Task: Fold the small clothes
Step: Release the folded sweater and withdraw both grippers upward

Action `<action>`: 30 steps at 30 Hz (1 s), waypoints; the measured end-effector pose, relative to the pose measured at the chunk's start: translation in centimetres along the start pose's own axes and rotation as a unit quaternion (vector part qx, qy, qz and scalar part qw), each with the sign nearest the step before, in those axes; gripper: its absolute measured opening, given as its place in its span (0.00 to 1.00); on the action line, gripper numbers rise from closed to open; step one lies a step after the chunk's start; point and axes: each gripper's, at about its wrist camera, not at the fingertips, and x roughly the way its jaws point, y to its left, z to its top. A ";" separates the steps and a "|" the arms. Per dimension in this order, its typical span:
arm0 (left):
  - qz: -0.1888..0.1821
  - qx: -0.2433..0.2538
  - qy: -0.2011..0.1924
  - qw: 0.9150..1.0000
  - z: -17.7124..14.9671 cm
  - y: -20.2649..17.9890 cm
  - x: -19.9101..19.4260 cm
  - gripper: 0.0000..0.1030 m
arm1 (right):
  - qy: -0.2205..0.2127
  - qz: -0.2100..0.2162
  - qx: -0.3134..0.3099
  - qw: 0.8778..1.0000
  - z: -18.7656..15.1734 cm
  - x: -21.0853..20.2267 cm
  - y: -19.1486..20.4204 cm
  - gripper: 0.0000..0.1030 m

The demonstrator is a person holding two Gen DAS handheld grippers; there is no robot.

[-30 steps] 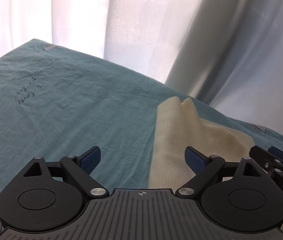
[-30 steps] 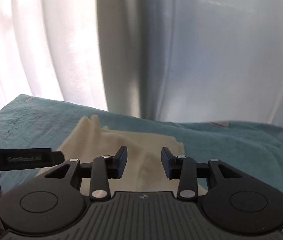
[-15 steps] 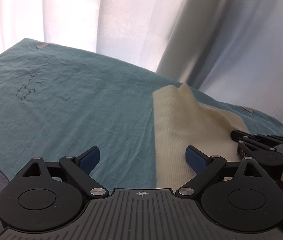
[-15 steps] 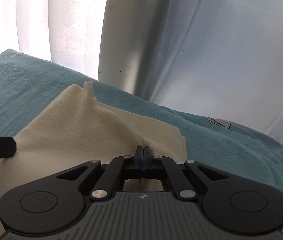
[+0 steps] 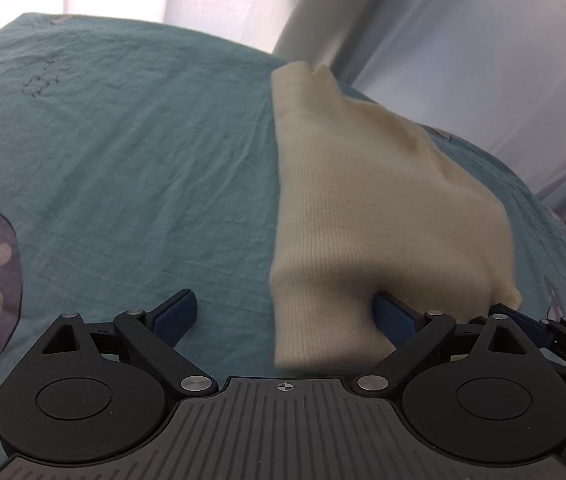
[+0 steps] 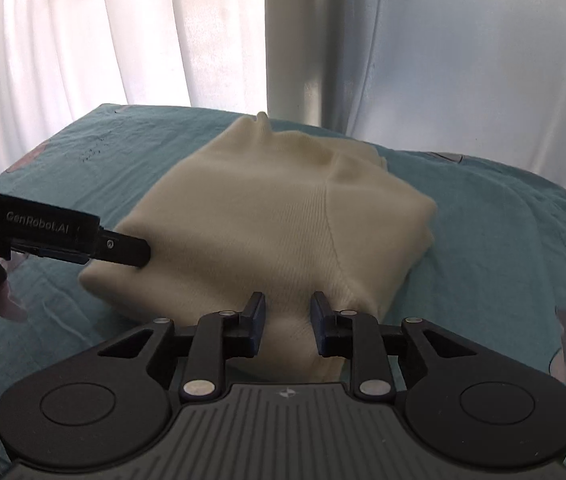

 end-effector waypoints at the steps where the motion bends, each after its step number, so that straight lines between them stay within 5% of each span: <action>1: 0.011 0.008 0.005 1.000 0.1 -0.3 -0.1 0.97 | 0.004 -0.009 -0.011 1.000 -0.1 -0.2 0.4 0.23; 7: 0.023 0.049 0.012 0.998 -1.7 -1.3 -2.4 0.96 | 0.059 0.001 -0.011 0.998 0.0 -1.7 1.4 0.24; 11: 0.035 0.061 0.033 0.997 -3.6 -1.6 -3.8 0.97 | 0.144 0.033 0.053 0.988 -2.7 -2.2 0.9 0.38; 12: 0.034 0.062 0.036 0.997 -4.1 -1.6 -4.2 0.97 | 0.142 0.033 0.050 0.988 -3.2 -3.0 1.1 0.41; 14: 0.031 0.063 0.043 0.997 -5.1 -1.8 -4.8 0.98 | 0.146 0.034 0.049 0.988 -3.8 -4.2 1.5 0.64; 19: 0.046 0.085 0.051 0.994 -6.3 -2.5 -4.9 0.99 | 0.131 0.037 0.035 0.990 -3.6 -5.5 2.6 0.82; 30: 0.047 0.098 0.048 0.993 -6.5 -3.0 -5.5 0.99 | 0.135 0.022 0.049 0.989 -3.4 -5.9 2.5 0.90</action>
